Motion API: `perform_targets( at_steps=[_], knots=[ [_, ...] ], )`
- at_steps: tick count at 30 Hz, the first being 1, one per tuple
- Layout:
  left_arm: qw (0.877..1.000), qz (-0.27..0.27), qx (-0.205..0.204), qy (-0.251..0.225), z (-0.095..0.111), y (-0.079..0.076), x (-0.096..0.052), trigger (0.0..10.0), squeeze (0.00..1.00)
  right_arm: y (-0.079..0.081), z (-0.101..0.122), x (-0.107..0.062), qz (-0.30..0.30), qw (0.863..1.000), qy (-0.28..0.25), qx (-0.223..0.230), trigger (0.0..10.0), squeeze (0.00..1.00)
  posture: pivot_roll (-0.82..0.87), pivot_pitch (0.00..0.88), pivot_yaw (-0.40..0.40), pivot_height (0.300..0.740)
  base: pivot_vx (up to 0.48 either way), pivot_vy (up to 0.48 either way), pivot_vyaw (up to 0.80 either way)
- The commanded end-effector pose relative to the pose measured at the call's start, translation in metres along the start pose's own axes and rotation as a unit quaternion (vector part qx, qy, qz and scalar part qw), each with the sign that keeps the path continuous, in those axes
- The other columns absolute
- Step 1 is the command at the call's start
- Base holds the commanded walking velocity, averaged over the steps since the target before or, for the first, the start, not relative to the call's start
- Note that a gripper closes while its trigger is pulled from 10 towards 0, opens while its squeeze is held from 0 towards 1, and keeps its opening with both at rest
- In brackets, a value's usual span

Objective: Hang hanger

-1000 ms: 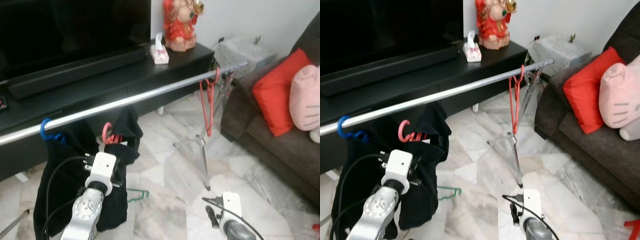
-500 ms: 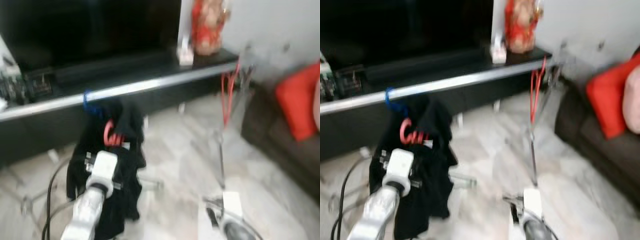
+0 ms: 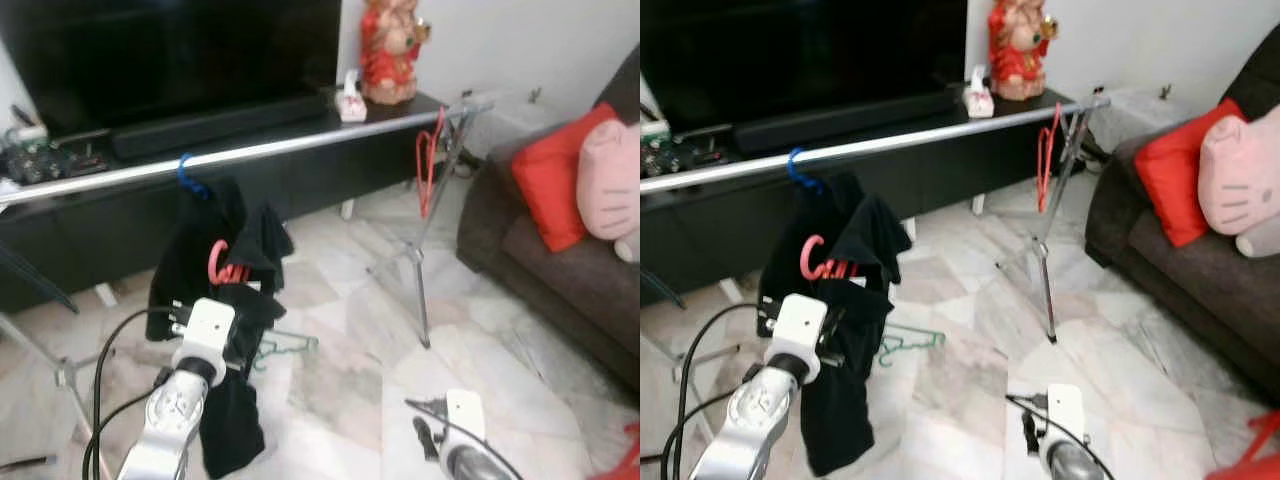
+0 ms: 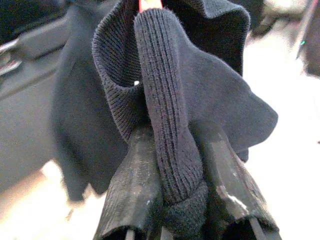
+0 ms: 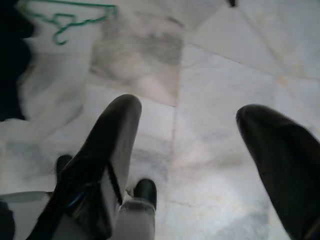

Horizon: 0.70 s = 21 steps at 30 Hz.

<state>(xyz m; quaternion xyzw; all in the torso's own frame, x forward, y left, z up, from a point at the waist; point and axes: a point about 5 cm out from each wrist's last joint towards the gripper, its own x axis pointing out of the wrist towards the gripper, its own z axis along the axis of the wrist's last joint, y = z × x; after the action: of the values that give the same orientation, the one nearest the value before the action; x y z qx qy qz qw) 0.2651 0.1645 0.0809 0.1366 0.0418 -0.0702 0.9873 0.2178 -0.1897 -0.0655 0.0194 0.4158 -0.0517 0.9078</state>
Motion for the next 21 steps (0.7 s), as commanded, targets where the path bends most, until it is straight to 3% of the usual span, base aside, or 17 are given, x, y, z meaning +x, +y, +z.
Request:
perform_targets(
  at_steps=[1,21],
  knots=[
    [1.000,-0.002,0.006,-0.020,0.0096,-0.0015,0.0031,10.0,0.00,-0.0018,-0.0072,-0.0012,-0.003,1.000,0.012,0.000,10.0,0.00,-0.02,0.020,-0.033,0.740,-0.262,0.000,0.74],
    [1.000,0.001,0.000,-0.021,0.0114,-0.0033,0.0041,10.0,0.00,-0.0031,-0.0056,-0.0009,-0.004,1.000,0.012,0.006,10.0,0.00,-0.01,0.037,-0.046,0.740,-0.261,0.000,0.04]
  ],
)
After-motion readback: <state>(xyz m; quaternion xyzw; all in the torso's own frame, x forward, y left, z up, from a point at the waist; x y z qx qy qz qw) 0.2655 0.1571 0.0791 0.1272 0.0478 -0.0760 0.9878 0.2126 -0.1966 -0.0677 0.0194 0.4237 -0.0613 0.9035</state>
